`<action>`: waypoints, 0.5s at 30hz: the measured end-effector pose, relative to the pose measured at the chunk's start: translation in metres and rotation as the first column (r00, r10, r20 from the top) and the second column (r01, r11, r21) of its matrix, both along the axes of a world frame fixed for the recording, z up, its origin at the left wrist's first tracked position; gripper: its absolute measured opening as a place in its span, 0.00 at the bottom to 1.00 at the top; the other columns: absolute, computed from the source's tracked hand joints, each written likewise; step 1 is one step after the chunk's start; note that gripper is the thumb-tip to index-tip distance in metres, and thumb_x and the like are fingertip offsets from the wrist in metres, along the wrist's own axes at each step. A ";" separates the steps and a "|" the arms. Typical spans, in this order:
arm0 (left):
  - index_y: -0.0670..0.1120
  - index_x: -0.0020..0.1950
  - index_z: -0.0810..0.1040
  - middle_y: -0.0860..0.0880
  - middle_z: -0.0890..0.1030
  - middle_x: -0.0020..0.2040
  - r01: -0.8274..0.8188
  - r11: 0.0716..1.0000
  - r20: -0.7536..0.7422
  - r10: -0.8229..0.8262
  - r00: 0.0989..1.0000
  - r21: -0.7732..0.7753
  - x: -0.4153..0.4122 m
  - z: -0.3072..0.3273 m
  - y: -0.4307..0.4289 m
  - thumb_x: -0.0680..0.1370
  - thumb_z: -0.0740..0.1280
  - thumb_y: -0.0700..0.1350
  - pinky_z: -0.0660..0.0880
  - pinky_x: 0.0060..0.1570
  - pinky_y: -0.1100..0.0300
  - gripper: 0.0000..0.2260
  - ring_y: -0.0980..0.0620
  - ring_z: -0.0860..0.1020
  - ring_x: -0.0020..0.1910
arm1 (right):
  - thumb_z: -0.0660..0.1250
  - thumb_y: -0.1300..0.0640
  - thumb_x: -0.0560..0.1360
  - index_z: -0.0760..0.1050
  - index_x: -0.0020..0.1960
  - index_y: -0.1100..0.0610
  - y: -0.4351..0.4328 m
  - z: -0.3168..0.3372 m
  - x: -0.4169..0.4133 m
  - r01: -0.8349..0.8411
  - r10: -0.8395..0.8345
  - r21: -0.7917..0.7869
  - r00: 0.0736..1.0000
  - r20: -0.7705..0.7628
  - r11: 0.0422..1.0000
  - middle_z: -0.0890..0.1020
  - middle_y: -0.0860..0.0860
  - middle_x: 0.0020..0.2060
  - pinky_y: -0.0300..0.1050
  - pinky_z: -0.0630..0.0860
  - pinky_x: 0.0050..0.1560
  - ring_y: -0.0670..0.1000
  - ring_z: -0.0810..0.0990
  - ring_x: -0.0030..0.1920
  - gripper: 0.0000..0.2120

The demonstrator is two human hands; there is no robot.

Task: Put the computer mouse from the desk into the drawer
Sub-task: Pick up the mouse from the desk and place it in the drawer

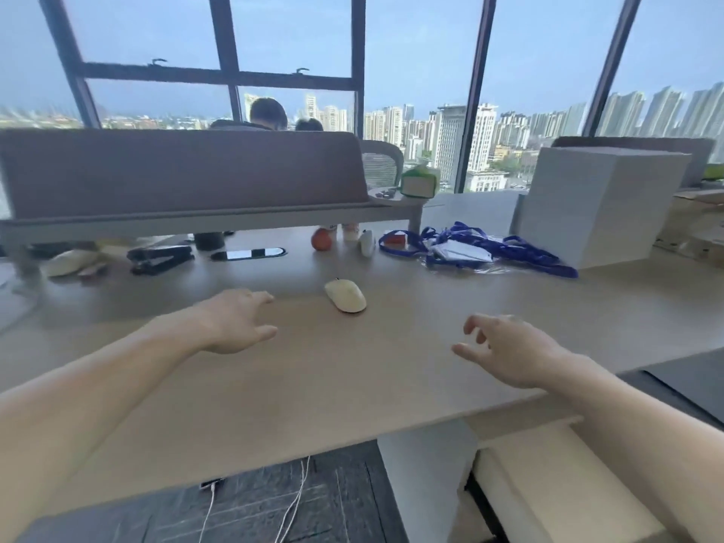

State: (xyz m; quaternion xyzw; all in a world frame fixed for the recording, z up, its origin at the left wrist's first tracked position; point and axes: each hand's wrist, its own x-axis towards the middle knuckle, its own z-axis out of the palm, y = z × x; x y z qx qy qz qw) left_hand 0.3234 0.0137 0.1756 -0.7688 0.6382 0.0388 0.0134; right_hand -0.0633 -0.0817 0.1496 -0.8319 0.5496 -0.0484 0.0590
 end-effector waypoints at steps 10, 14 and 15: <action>0.51 0.76 0.64 0.47 0.68 0.76 -0.123 0.991 -0.067 0.119 0.991 -0.048 0.079 -0.062 -0.023 0.78 0.59 0.65 0.66 0.69 0.52 0.31 0.45 0.67 0.72 | 0.61 0.32 0.72 0.60 0.73 0.45 -0.075 -0.029 0.162 -0.210 0.212 -0.030 0.975 0.066 0.977 0.72 0.51 0.68 0.54 0.76 0.57 0.54 0.75 0.64 0.34; 0.52 0.77 0.63 0.50 0.64 0.77 -0.052 0.987 -0.109 0.036 0.993 -0.150 0.070 -0.084 -0.036 0.76 0.56 0.69 0.62 0.72 0.48 0.34 0.47 0.62 0.75 | 0.62 0.35 0.74 0.58 0.75 0.43 -0.095 -0.035 0.200 -0.249 0.261 -0.094 0.955 0.139 0.964 0.66 0.51 0.72 0.57 0.73 0.63 0.57 0.67 0.70 0.33; 0.53 0.77 0.62 0.51 0.63 0.78 -0.044 0.985 -0.120 0.024 0.993 -0.169 0.067 -0.090 -0.039 0.75 0.54 0.71 0.60 0.73 0.48 0.35 0.48 0.61 0.75 | 0.62 0.35 0.74 0.59 0.75 0.43 -0.100 -0.037 0.208 -0.254 0.266 -0.098 0.953 0.143 0.962 0.64 0.51 0.72 0.57 0.72 0.64 0.57 0.65 0.71 0.32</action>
